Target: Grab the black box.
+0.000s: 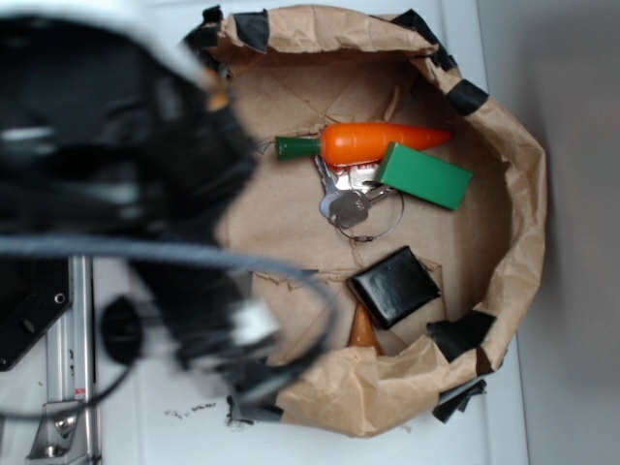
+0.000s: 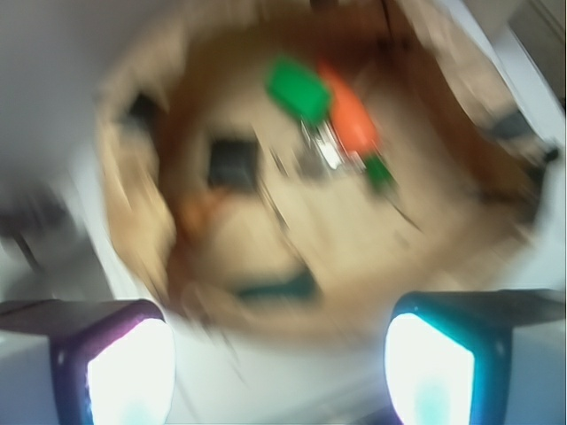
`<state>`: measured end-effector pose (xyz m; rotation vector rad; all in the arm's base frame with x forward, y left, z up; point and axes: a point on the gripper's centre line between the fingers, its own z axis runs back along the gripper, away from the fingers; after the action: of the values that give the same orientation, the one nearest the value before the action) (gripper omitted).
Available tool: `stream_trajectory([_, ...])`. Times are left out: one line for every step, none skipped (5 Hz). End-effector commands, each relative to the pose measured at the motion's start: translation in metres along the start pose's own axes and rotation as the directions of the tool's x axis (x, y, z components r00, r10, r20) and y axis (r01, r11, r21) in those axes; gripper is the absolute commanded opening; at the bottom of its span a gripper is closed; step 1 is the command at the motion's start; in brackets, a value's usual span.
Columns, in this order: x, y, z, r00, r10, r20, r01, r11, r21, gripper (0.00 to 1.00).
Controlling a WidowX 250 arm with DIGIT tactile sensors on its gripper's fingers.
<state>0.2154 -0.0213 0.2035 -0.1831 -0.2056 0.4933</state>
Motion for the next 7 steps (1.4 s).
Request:
stream_trajectory([0.029, 0.006, -0.021, 0.977, 0.208, 0.049, -0.208, 0.978, -0.006, 1.00])
stream_trajectory([0.029, 0.006, -0.021, 0.977, 0.208, 0.049, -0.208, 0.978, -0.006, 1.00])
stream_trajectory([0.029, 0.006, -0.021, 0.977, 0.208, 0.049, -0.208, 0.978, -0.006, 1.00])
stream_trajectory([0.030, 0.021, -0.070, 0.960, 0.276, 0.043, -0.279, 0.956, 0.093, 1.00])
stream_trajectory([0.035, 0.033, -0.105, 0.963, 0.260, 0.073, -0.268, 0.956, 0.121, 1.00])
stream_trajectory([0.045, 0.034, -0.116, 0.972, 0.212, 0.101, -0.224, 0.967, 0.125, 1.00])
stream_trajectory([0.056, 0.018, -0.118, 0.981, 0.165, 0.103, -0.173, 0.982, 0.071, 1.00])
